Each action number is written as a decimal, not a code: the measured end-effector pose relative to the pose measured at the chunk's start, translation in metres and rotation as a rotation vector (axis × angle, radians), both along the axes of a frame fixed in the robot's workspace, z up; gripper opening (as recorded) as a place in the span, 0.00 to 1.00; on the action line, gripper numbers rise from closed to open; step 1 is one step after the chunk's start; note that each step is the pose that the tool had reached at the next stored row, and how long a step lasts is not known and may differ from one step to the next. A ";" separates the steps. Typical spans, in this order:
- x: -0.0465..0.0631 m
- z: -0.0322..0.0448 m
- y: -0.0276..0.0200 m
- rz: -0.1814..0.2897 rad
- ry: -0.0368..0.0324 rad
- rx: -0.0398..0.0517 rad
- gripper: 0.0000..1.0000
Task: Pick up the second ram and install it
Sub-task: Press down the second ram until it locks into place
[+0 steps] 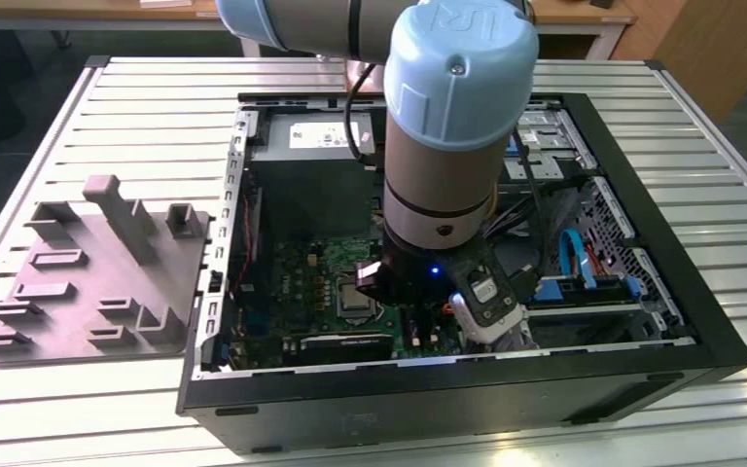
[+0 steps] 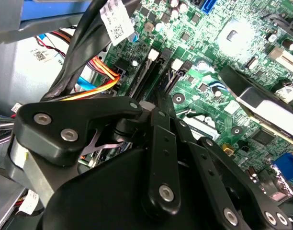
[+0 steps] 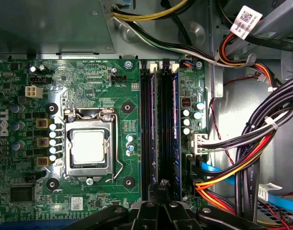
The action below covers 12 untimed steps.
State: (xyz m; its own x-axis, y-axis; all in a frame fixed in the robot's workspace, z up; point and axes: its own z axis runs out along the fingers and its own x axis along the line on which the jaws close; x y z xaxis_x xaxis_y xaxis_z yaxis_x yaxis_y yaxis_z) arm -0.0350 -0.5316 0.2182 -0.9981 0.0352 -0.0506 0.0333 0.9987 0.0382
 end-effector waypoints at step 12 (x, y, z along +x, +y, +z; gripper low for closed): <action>0.000 0.0059 0.0001 0.000 -0.0004 0.0016 0.10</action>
State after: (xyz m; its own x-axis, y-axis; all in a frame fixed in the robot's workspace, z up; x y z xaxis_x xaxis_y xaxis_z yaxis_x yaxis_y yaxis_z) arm -0.0350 -0.5316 0.2241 -0.9981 0.0353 -0.0510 0.0333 0.9987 0.0398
